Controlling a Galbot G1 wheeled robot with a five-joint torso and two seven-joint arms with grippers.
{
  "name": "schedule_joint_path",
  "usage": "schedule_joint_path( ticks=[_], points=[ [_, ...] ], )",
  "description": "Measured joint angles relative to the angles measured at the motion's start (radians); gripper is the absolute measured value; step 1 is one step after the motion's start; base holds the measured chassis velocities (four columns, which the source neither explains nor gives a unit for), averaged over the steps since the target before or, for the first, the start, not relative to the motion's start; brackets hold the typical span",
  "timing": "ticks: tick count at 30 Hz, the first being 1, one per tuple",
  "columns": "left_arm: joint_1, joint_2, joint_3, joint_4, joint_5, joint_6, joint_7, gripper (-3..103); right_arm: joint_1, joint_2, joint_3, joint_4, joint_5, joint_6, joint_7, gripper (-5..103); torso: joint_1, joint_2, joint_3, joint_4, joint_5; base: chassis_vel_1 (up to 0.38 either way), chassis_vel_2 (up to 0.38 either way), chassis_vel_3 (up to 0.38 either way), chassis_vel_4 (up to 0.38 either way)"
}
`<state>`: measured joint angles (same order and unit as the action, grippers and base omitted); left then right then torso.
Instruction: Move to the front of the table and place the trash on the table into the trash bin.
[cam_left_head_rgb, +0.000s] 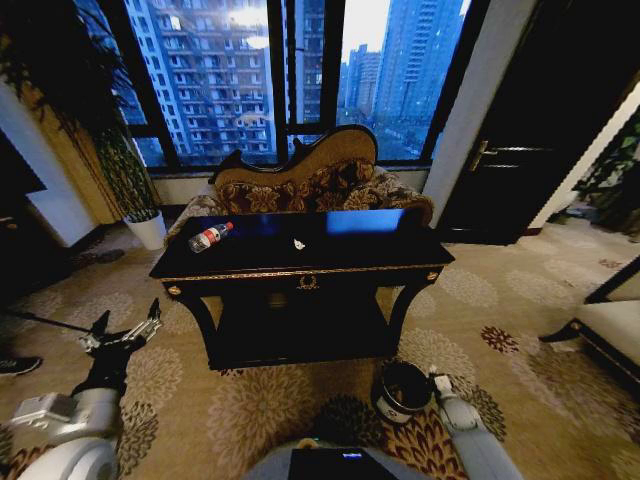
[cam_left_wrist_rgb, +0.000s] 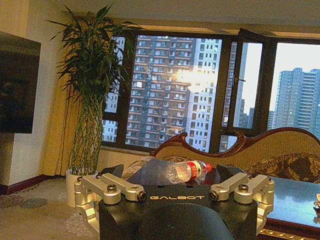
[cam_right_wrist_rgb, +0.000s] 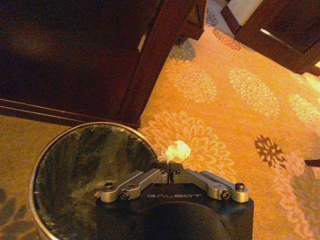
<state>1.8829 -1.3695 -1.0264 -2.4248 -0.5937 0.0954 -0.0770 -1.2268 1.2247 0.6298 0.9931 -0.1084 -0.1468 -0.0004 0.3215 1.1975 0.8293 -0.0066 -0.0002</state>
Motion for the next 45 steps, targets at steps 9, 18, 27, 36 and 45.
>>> schedule_joint_path(
  ticks=[9,18,27,36,45],
  points=[
    [0.007,-0.006,0.003,-0.008,0.002,0.0,0.001,100,-0.007,0.051,0.0,0.015,-0.004,0.001,0.0,13,0.0,0.0,0.0,0.0001,-0.0001,0.0,0.0,0.0,0.0],
    [0.012,-0.012,0.002,-0.017,0.005,-0.001,0.002,100,-0.007,0.063,-0.003,0.064,-0.001,0.0,0.0,45,0.0,0.0,0.0,0.0,0.0,0.0,0.0,0.0,0.0],
    [0.01,-0.013,-0.001,-0.013,0.005,-0.004,0.003,100,-0.004,0.057,-0.006,0.098,0.017,-0.003,0.0,78,0.0,0.0,0.0,-0.0001,0.0002,0.0,0.0,0.0,0.0],
    [0.003,-0.013,0.023,-0.004,0.021,-0.006,0.003,100,-0.025,0.039,-0.003,0.198,0.044,-0.028,0.001,100,0.0,0.0,0.0,0.0001,0.0002,0.0,0.0,0.0,0.0],
    [0.003,-0.012,0.026,-0.008,0.023,-0.007,0.004,100,-0.034,0.03,0.005,0.246,0.116,-0.023,0.001,100,0.0,0.0,0.0,0.0001,0.0003,0.0,0.0,0.0,0.0]
  ],
)
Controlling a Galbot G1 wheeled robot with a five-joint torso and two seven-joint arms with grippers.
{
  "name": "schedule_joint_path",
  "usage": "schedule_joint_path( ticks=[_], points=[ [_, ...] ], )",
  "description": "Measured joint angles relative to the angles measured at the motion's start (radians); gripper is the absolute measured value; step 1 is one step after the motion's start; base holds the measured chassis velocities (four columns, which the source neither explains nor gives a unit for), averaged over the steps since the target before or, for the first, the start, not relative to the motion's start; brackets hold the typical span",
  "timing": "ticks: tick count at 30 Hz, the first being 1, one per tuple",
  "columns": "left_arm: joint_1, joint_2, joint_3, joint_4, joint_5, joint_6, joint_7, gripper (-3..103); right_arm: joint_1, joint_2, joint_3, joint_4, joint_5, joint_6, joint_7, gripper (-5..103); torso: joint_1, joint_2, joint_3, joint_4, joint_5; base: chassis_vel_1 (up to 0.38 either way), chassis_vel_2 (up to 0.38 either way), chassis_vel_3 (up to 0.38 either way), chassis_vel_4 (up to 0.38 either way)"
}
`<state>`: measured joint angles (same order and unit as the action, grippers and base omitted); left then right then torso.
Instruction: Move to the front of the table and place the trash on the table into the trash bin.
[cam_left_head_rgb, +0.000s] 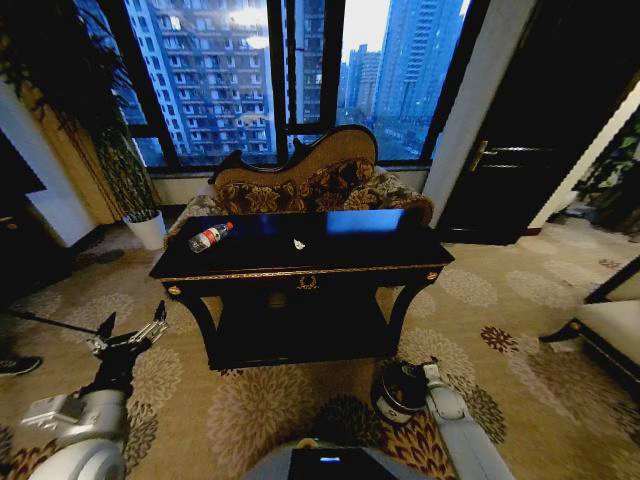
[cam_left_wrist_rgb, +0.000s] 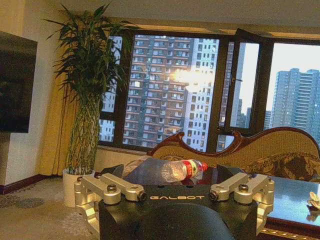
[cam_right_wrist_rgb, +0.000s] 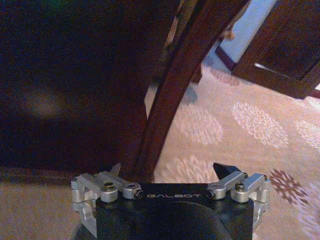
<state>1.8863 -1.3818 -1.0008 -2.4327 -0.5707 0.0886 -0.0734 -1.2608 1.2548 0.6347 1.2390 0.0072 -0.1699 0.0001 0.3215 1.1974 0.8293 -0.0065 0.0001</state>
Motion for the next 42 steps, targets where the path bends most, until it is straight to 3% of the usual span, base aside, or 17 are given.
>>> schedule_joint_path(
  ticks=[2,5,13,16,19,42],
  points=[
    [0.0,0.001,-0.001,0.0,0.0,0.0,0.0,100,-0.025,-0.006,0.007,0.134,0.149,-0.001,0.0,100,0.0,0.0,0.0,-0.0001,0.0,0.0,0.0,0.0,0.0],
    [-0.002,0.008,-0.001,0.0,0.001,0.0,0.0,100,-0.06,-0.03,0.021,0.343,0.272,-0.002,0.0,100,0.0,0.0,0.0,0.0002,-0.0003,0.0,0.0,0.0,0.0],
    [-0.004,0.019,-0.003,-0.005,0.005,0.0,0.0,100,-0.118,-0.071,0.034,0.707,0.396,-0.037,0.0,100,0.0,0.0,0.0,-0.0001,-0.0005,0.0,0.0,0.0,0.0],
    [-0.008,0.035,-0.007,-0.014,0.006,0.001,-0.001,100,-0.125,-0.086,0.009,0.891,0.497,-0.088,0.0,100,0.0,0.0,0.0,-0.0001,-0.0004,0.0,0.0,0.0,0.0],
    [-0.007,0.042,-0.011,-0.018,0.006,0.003,-0.001,100,-0.122,-0.092,-0.003,0.941,0.536,-0.099,0.0,100,0.0,0.0,0.0,0.0,-0.0003,0.0,0.0,0.0,0.0],
    [-0.001,0.07,-0.056,-0.025,-0.033,0.023,-0.002,100,-0.135,-0.09,-0.018,0.942,0.481,-0.08,0.0,100,0.0,0.0,0.0,-0.0001,-0.0002,-0.048,0.046,0.045,-0.053]
  ],
)
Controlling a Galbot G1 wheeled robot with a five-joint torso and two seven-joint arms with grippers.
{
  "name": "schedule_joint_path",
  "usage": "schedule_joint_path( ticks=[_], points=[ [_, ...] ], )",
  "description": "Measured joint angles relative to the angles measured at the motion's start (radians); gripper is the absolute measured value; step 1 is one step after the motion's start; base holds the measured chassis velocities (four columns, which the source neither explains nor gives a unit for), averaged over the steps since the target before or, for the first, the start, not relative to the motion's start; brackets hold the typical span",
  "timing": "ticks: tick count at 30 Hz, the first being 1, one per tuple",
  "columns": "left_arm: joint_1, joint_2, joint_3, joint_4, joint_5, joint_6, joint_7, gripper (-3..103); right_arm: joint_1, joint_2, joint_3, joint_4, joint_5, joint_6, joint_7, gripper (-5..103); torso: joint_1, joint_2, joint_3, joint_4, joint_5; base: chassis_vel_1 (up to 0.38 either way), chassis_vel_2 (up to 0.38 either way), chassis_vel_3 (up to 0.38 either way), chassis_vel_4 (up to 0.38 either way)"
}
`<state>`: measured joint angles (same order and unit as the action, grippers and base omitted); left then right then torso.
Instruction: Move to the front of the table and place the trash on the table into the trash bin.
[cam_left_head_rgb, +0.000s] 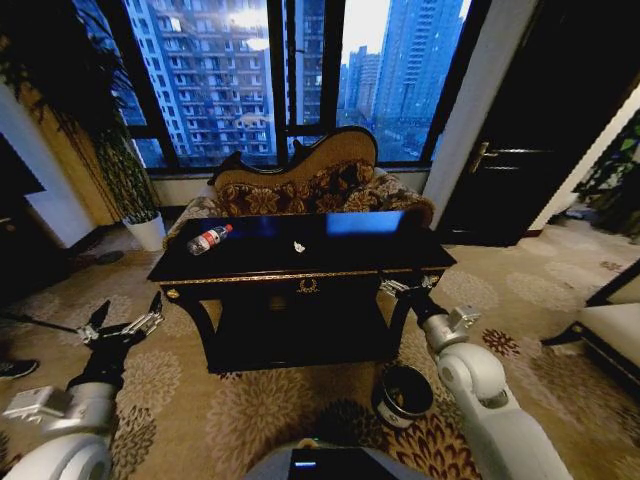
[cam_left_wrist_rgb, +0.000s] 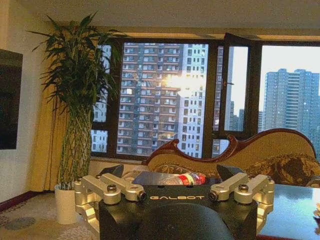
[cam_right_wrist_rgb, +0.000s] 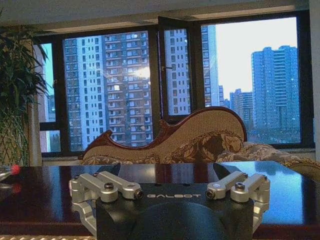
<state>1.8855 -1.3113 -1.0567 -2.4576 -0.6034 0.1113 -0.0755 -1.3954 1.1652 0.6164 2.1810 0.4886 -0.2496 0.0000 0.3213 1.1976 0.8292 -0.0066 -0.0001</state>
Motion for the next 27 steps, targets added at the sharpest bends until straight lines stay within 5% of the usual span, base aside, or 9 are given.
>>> schedule_joint_path(
  ticks=[18,27],
  points=[
    [0.003,-0.021,0.009,0.002,0.004,-0.002,0.001,100,-0.037,-0.007,-0.021,0.029,-0.052,0.005,0.0,100,0.001,-0.001,0.0,0.0,-0.0002,-0.21,0.204,0.209,-0.208],
    [0.024,-0.053,-0.01,-0.015,0.008,-0.005,0.001,100,0.016,-0.092,-0.149,0.008,-0.048,-0.011,0.0,100,-0.001,0.0,0.0,0.0,0.0003,0.002,-0.007,-0.005,0.005]
  ],
)
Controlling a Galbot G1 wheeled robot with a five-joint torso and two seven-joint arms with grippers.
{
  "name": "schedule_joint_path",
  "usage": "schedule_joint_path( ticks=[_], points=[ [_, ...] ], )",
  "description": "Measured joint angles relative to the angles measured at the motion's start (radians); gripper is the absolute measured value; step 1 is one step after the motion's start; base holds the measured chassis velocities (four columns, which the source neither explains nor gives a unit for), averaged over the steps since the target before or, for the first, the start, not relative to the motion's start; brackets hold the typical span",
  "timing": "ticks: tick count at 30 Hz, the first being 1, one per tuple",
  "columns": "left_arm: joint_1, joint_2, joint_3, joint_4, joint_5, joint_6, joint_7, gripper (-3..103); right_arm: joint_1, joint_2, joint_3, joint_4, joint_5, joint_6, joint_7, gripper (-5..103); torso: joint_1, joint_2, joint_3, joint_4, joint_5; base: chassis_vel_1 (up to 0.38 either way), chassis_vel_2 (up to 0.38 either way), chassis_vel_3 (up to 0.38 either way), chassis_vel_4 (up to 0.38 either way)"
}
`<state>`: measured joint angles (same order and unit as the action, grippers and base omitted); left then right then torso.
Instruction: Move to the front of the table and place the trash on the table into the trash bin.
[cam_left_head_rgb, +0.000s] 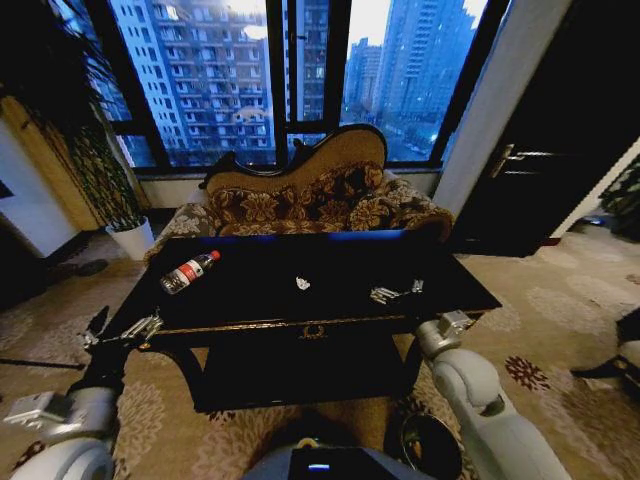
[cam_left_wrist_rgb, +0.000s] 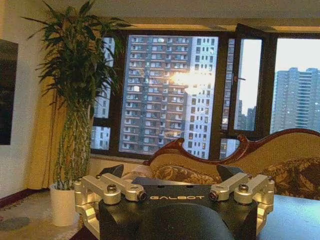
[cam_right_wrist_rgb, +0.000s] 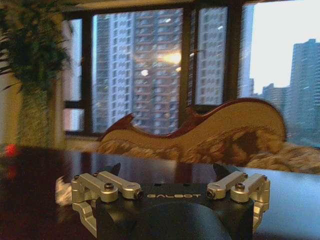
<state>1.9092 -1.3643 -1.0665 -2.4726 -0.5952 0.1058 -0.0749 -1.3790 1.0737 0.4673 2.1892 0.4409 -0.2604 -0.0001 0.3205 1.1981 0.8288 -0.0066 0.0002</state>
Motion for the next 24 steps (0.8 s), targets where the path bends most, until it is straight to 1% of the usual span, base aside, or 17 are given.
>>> schedule_joint_path(
  ticks=[1,4,5,7,13,18,20,22,24],
  points=[
    [0.0,0.0,0.0,0.0,0.0,0.0,0.0,100,0.0,0.0,0.0,0.0,0.0,0.0,0.0,100,0.0,0.0,0.0,0.0,0.0,0.03,-0.064,-0.027,0.057],
    [0.008,-0.029,-0.003,-0.014,0.012,0.0,-0.001,100,0.056,-0.012,-0.079,-0.04,0.002,-0.011,0.0,100,0.001,0.0,0.0,0.0003,0.0,0.0,0.0,0.0,0.0],
    [0.008,-0.029,-0.003,-0.014,0.012,0.0,-0.001,100,0.056,-0.012,-0.079,-0.04,0.002,-0.011,0.0,100,0.001,0.0,0.0,0.0003,0.0,0.0,0.0,0.0,0.0],
    [0.01,-0.04,0.001,-0.021,0.029,0.0,-0.003,100,0.085,-0.012,-0.119,-0.061,0.005,-0.016,0.0,100,0.001,-0.001,0.001,0.0002,-0.0003,0.0,0.0,0.0,0.0],
    [0.01,-0.045,0.003,-0.027,0.043,0.003,-0.009,100,0.139,-0.014,-0.171,-0.091,0.025,-0.023,0.0,100,0.001,-0.001,0.001,0.0,-0.0005,0.0,0.0,0.0,0.0],
    [0.014,-0.056,0.01,-0.027,0.062,0.005,-0.012,100,0.213,-0.027,-0.226,-0.116,0.061,-0.045,0.0,100,0.001,-0.001,0.0,0.0,-0.0002,0.0,0.0,0.0,0.0],
    [0.017,-0.062,0.009,-0.027,0.068,0.005,-0.013,100,0.261,-0.037,-0.265,-0.127,0.077,-0.057,0.0,100,0.001,-0.001,0.001,0.0001,-0.0003,0.0,0.0,0.0,0.0],
    [0.018,-0.063,0.006,-0.027,0.069,0.005,-0.013,100,0.281,-0.04,-0.281,-0.134,0.08,-0.062,0.0,100,0.001,-0.001,0.001,0.0001,-0.0004,0.0,0.0,0.0,0.0],
    [0.019,-0.067,-0.003,-0.027,0.07,0.005,-0.014,100,0.329,-0.043,-0.324,-0.153,0.081,-0.071,0.0,100,0.001,-0.001,0.001,0.0,-0.0004,0.0,0.0,0.0,0.0]
  ],
)
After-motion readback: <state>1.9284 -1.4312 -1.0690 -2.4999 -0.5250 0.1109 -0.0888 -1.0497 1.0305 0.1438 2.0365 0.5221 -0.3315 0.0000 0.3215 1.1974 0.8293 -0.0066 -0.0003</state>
